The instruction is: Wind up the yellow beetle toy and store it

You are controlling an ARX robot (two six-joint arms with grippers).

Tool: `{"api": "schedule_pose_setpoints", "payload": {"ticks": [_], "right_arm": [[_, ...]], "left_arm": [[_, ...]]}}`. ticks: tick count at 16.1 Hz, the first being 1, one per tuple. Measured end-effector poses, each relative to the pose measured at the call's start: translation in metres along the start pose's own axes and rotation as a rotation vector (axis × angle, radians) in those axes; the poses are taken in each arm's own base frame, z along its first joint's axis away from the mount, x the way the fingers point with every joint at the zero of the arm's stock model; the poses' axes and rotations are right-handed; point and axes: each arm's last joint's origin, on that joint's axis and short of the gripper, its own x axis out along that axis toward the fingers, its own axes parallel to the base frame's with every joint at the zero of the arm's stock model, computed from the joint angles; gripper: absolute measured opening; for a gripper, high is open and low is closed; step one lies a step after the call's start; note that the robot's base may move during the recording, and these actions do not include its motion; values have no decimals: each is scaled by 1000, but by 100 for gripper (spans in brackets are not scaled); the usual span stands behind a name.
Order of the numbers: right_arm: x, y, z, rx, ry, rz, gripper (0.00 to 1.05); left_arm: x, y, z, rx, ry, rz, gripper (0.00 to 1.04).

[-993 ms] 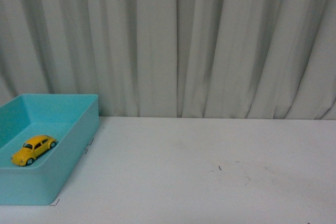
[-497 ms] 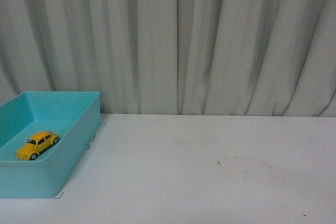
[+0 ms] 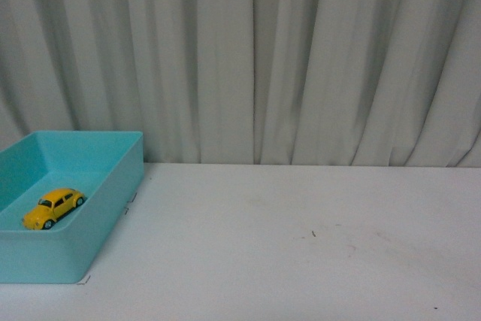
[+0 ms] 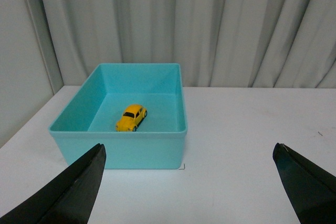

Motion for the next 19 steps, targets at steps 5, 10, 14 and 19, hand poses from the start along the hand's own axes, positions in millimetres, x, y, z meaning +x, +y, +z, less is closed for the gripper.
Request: {"api": "schedule_pose_setpoints", "payload": {"ticks": [5,10,14,19], "right_arm": [[0,0,0,0,0,0,98],[0,0,0,1,0,0,98],[0,0,0,0,1,0,98],[0,0,0,1,0,-1,98]], "left_arm": [[0,0,0,0,-1,0,98],[0,0,0,-2,0,0,98],[0,0,0,-2,-1,-1,98],[0,0,0,-2,-1,0,98]]}}
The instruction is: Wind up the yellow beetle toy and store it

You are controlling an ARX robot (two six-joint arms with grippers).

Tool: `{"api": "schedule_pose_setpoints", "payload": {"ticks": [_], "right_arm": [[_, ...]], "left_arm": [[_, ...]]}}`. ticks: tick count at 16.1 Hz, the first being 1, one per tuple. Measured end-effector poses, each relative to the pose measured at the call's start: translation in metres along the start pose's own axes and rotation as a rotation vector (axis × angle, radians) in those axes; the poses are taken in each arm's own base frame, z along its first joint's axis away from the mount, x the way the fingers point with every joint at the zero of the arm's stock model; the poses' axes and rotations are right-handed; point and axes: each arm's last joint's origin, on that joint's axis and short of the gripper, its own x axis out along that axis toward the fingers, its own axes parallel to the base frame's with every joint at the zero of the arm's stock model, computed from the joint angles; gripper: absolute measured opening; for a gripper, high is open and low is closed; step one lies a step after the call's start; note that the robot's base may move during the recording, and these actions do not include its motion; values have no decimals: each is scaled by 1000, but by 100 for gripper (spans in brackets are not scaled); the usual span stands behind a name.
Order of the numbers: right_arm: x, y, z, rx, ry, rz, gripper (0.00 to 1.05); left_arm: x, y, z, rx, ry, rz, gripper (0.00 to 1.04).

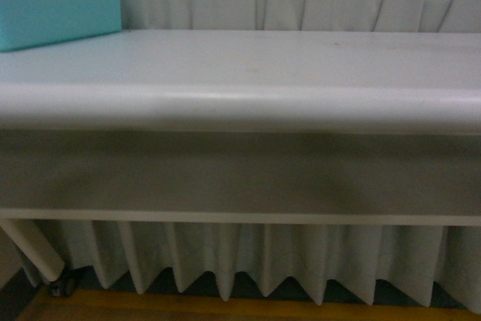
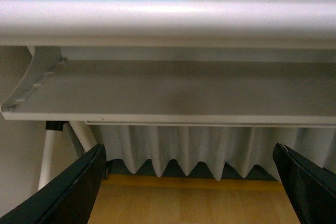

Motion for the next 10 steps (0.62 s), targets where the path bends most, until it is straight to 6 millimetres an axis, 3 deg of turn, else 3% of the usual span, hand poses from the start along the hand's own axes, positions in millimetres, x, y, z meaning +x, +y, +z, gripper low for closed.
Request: {"api": "schedule_pose_setpoints", "payload": {"ticks": [10], "right_arm": [[0,0,0,1,3,0,98]], "left_arm": [[0,0,0,0,4,0,98]]}}
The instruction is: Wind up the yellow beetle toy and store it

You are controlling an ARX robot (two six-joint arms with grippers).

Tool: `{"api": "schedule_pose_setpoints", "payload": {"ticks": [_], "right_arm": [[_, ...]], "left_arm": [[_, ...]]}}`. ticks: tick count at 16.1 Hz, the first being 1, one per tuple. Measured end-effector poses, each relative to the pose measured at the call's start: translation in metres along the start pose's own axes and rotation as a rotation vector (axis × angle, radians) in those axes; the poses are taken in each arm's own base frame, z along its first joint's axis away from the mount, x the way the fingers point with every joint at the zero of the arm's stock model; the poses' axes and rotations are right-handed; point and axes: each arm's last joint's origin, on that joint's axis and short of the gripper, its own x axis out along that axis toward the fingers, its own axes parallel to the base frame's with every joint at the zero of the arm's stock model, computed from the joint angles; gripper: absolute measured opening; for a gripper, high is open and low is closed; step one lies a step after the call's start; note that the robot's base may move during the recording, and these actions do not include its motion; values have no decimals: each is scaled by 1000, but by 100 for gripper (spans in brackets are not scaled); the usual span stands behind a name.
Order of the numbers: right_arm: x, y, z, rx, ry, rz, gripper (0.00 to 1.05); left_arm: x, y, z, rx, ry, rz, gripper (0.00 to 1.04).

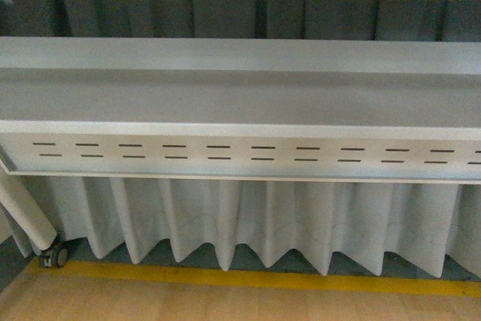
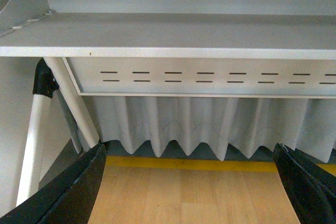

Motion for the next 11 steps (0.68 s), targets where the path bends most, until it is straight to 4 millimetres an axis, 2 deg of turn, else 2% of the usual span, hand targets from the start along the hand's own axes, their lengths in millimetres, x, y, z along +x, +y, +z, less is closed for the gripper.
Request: {"api": "schedule_pose_setpoints", "payload": {"ticks": [11], "right_arm": [[0,0,0,1,-2,0,98]], "left_arm": [[0,0,0,0,-2,0,98]]}}
